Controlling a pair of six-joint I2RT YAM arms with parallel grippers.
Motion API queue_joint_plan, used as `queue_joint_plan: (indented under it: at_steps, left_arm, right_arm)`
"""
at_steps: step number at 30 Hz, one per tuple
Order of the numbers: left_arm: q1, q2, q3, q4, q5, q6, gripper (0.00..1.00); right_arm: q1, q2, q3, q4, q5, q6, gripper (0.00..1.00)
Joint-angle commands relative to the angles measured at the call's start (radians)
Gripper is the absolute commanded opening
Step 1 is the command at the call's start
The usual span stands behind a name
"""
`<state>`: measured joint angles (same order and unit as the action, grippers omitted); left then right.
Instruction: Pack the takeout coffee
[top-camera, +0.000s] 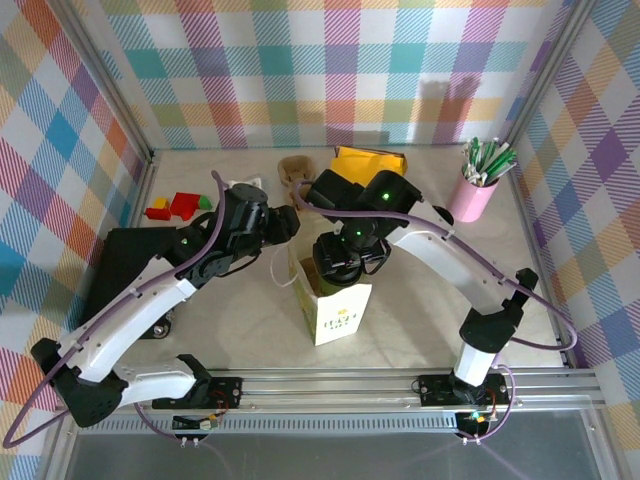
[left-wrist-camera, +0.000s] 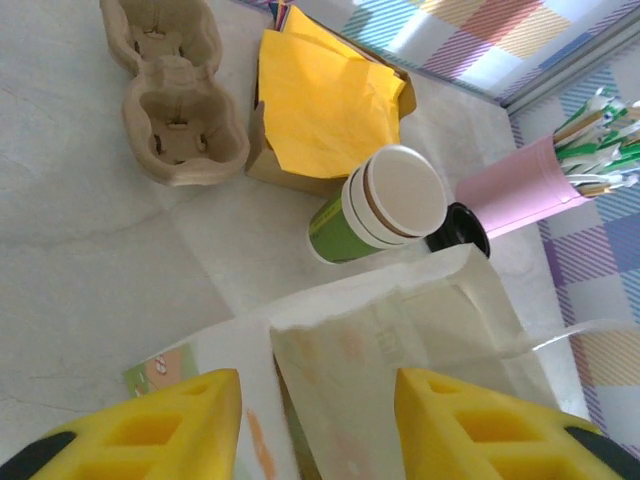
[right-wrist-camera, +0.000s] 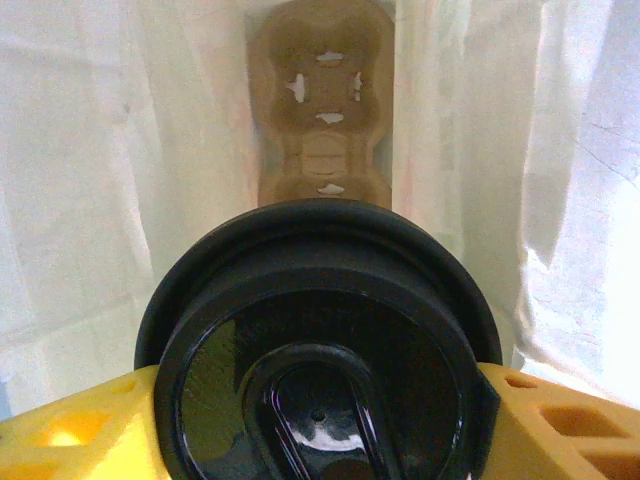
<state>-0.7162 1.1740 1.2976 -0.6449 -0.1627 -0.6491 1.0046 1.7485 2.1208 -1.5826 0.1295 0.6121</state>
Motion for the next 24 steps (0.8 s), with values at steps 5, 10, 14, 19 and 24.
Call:
queue_joint_plan:
  at_steps: [5, 10, 14, 19, 24]
  left_arm:
    - [0.056, -0.059, -0.04, 0.002, 0.144, 0.063, 0.47]
    - [0.076, -0.075, -0.028, -0.05, 0.167, 0.086, 0.48]
    - [0.087, -0.111, -0.041, -0.072, 0.165, 0.095, 0.48]
    - [0.092, -0.155, -0.06, -0.091, 0.155, 0.109, 0.49]
    - [0.093, -0.181, -0.076, -0.092, 0.157, 0.112, 0.49]
  right_arm:
    - [0.058, 0.065, 0.092, -0.018, 0.023, -0.009, 0.51]
    - [0.079, 0.099, 0.113, -0.037, 0.053, -0.005, 0.51]
    - [0.081, 0.114, 0.107, -0.047, 0.083, -0.015, 0.51]
    - [0.082, 0.096, 0.03, 0.022, 0.085, -0.043, 0.51]
    - [0.078, 0.093, -0.019, 0.05, 0.085, -0.059, 0.51]
